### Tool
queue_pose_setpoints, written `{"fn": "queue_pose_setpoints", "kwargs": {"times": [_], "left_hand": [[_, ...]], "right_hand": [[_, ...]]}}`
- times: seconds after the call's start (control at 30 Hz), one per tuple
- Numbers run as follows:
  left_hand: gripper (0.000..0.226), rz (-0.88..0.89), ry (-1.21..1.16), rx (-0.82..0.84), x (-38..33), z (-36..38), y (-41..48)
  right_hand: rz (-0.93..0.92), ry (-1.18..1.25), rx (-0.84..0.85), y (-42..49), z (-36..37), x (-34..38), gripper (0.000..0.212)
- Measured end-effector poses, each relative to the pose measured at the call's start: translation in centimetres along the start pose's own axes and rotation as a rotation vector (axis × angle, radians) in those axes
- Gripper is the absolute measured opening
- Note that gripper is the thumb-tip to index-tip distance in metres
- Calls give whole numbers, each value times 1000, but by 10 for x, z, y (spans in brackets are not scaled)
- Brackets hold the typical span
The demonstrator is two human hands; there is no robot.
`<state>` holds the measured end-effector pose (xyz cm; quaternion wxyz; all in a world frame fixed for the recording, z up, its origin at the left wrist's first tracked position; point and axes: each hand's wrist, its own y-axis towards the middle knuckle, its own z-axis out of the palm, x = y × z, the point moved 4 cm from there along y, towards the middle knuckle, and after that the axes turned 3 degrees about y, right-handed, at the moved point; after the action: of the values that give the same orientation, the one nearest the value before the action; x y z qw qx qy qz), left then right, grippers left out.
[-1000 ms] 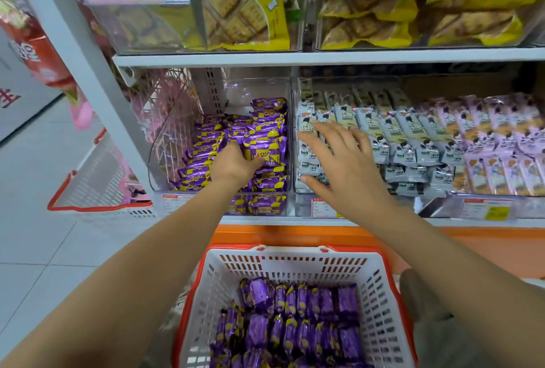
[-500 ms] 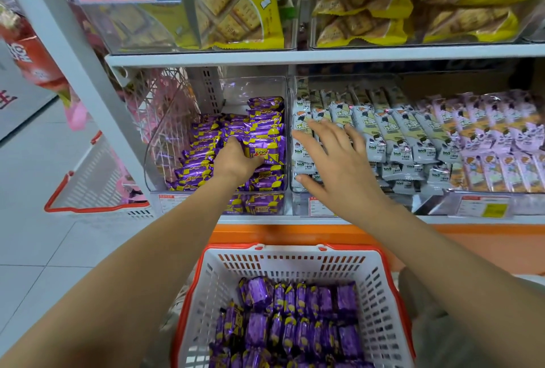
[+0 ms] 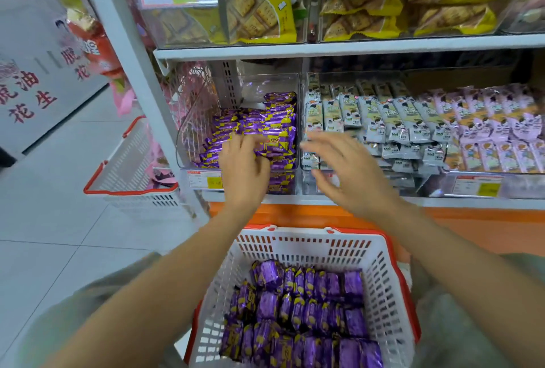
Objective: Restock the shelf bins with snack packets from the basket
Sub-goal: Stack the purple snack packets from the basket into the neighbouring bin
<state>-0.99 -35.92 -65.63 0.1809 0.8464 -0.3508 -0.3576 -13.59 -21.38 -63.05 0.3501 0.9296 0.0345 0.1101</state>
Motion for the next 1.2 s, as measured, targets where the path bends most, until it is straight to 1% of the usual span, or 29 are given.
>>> {"fn": "queue_pose_setpoints", "kwargs": {"times": [0.03, 0.07, 0.13, 0.17, 0.2, 0.27, 0.33, 0.37, 0.43, 0.5, 0.57, 0.67, 0.77, 0.83, 0.9, 0.93, 1.03, 1.1, 1.17, 1.2], "left_hand": [[30, 71, -32, -20, -3, -1, -17], [26, 119, -59, 10, -5, 1, -37], [20, 141, -63, 165, 1, 14, -77], [18, 111, -45, 284, 10, 25, -98], [18, 41, -22, 436, 21, 37, -120], [18, -123, 58, 769, 44, 59, -164], [16, -216, 136, 1060, 63, 75, -204], [20, -243, 173, 1166, 71, 81, -221], [36, -291, 216, 1302, 83, 88, -248], [46, -310, 231, 1349, 92, 96, -267], [47, -295, 274, 1359, 97, 105, -278], [55, -195, 359, 1414, 99, 119, -293], [51, -43, 439, 1440, 95, 129, -303], [47, 19, 498, 1441, 93, 132, -305], [47, 25, 520, 1458, 94, 134, -305], [48, 19, 518, 1463, 95, 135, -304], [48, 6, 506, 1446, 97, 138, -305], [48, 4, 506, 1439, 98, 139, -307], [49, 1, 497, 1434, 98, 139, -309], [50, -2, 491, 1431, 99, 138, -309]], "right_hand": [[-47, 55, 19, -9, 4, 9, 34], [-76, 86, 71, -20, 10, 16, 28], [-69, 82, 240, -47, 32, 25, 23], [-29, 73, 357, -62, 45, 25, 22], [37, 67, 501, -78, 58, 25, 21], [204, 42, 802, -116, 85, 18, 23], [380, 40, 1054, -154, 108, 11, 29], [440, 47, 1158, -172, 120, 9, 32], [522, 57, 1327, -203, 141, 7, 39], [574, 77, 1434, -226, 158, 7, 46], [633, 72, 1476, -240, 169, 5, 51], [708, 113, 1527, -263, 184, 3, 52], [813, 121, 1630, -298, 192, 1, 51], [888, 104, 1679, -313, 192, 4, 44], [863, 68, 1754, -323, 195, 7, 28], [849, 32, 1769, -324, 196, 7, 28], [847, -6, 1689, -331, 201, 5, 37], [861, -8, 1624, -328, 200, 3, 40], [870, 14, 1592, -323, 200, 2, 37], [898, 49, 1564, -319, 199, 2, 31]]}}
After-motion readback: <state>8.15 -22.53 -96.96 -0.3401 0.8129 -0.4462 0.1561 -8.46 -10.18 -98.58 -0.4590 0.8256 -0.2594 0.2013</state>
